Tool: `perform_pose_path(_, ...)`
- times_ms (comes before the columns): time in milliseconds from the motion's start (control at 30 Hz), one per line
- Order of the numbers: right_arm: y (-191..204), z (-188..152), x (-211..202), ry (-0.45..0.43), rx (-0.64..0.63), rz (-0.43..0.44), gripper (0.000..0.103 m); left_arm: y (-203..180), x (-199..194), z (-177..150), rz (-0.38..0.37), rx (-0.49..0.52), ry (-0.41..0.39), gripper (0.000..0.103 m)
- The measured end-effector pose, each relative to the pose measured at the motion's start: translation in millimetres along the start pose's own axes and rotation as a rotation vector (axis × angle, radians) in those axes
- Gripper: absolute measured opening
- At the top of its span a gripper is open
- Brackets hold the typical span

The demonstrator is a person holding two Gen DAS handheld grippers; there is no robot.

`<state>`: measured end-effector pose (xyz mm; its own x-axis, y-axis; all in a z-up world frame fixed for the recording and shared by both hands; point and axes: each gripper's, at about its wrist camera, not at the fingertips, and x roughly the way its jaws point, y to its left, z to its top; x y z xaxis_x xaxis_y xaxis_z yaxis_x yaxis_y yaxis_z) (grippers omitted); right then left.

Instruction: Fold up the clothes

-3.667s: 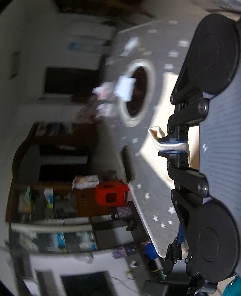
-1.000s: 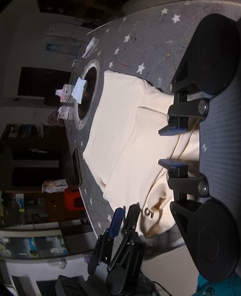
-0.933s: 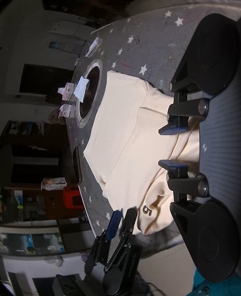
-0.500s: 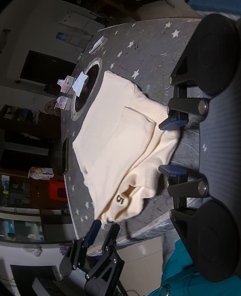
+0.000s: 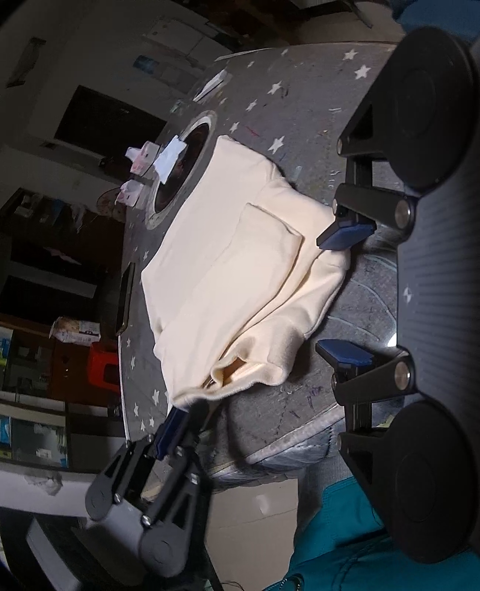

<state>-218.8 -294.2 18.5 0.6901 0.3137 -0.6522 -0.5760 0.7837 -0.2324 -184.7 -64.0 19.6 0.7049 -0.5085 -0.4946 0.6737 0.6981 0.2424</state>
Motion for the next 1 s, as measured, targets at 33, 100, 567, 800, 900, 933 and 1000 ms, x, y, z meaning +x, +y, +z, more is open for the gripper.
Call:
perform_pose_path(33, 0.3, 0.8, 1.7, -0.007, -0.007, 0.002, 0.056, 4.0, 1.2, 3.1, -0.002, -0.020, -0.004, 0.008)
perform_pose_path(100, 0.9, 2.5, 5.1, -0.020, -0.022, 0.006, 0.056, 12.3, 4.1, 9.6, -0.006, -0.057, -0.010, 0.008)
perform_pose_path(567, -11.8, 21.2, 36.6, -0.085, -0.030, 0.082, 0.025, 40.0, 18.4, 17.2, -0.053, -0.161, 0.025, 0.008)
perform_pose_path(800, -3.1, 19.8, 37.9, -0.080, -0.104, 0.075, 0.032, 35.8, 12.9, 14.4, -0.066, -0.147, 0.013, 0.008)
perform_pose_path(900, -6.5, 21.6, 39.3, -0.070, -0.074, 0.090, 0.020, 34.8, 11.9, 13.6, -0.072, -0.129, 0.017, 0.012)
perform_pose_path(933, -8.6, 22.6, 39.4, -0.067, -0.058, 0.097, 0.018, 33.6, 11.1, 12.3, -0.070, -0.121, 0.021, 0.012)
perform_pose_path(1000, -12.5, 25.1, 39.6, -0.067, -0.032, 0.109, 0.015, 30.9, 9.1, 8.5, -0.062, -0.106, 0.030, 0.015)
